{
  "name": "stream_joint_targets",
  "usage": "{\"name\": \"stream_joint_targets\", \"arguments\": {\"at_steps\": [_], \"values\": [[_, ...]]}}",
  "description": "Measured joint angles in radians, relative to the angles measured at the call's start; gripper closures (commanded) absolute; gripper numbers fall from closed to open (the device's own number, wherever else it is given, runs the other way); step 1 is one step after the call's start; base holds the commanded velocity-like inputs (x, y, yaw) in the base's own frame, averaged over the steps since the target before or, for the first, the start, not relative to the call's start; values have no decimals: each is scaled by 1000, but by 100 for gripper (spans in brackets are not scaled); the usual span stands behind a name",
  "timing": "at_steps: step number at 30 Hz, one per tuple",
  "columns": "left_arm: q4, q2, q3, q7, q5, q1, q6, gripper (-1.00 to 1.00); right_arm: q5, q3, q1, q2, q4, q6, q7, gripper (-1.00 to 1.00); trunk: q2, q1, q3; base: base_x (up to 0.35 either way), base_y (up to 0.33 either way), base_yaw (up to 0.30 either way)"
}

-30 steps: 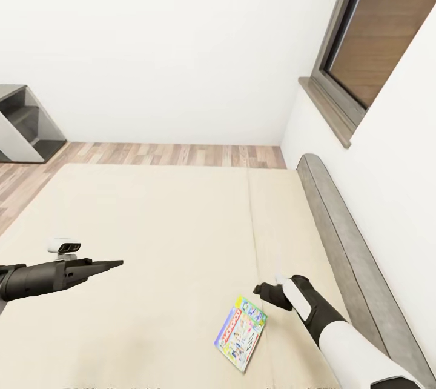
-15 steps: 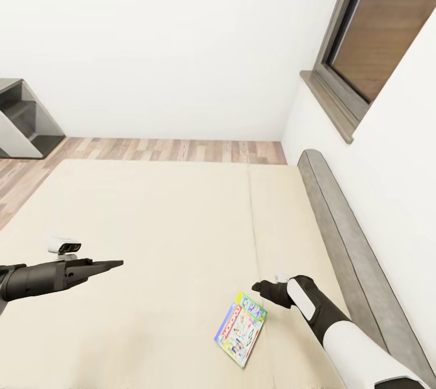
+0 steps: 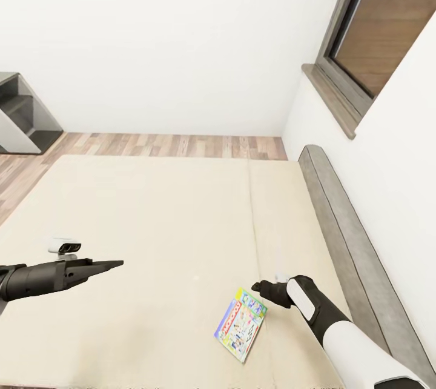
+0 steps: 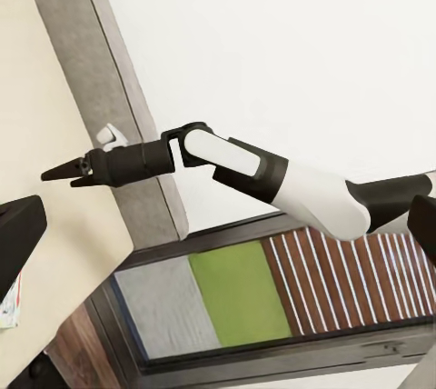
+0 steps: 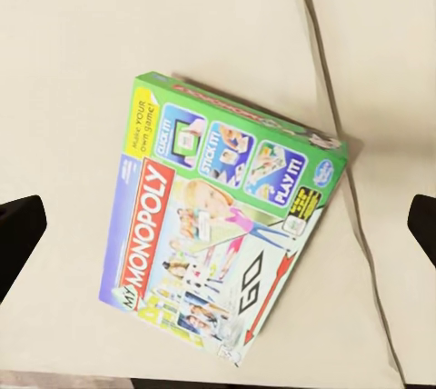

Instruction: Put all the toys in the child's room - the three board games (two on the bed and one on the table), the two jigsaw puzzles on the table, and the tennis ball on the table - inside the toy box on the table in the child's room.

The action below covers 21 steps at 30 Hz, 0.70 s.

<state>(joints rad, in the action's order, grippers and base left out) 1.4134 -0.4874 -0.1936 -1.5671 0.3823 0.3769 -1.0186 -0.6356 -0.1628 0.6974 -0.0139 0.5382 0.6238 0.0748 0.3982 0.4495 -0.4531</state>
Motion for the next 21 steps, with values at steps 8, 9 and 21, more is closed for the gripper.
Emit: {"name": "stream_joint_targets", "arguments": {"at_steps": [8,9,21], "values": [[0,0,0,0,0,0,0,-100,0,0,0,0,0,-5,-1,-100,0,0,-13,0,0,0],[0,0,0,0,0,0,0,-100,0,0,0,0,0,-5,-1,-100,0,0,-15,0,0,0],[-7,5,-6,0,0,0,1,-100,-1,2,0,-1,0,-7,-3,-100,0,0,-35,0,0,0]]}}
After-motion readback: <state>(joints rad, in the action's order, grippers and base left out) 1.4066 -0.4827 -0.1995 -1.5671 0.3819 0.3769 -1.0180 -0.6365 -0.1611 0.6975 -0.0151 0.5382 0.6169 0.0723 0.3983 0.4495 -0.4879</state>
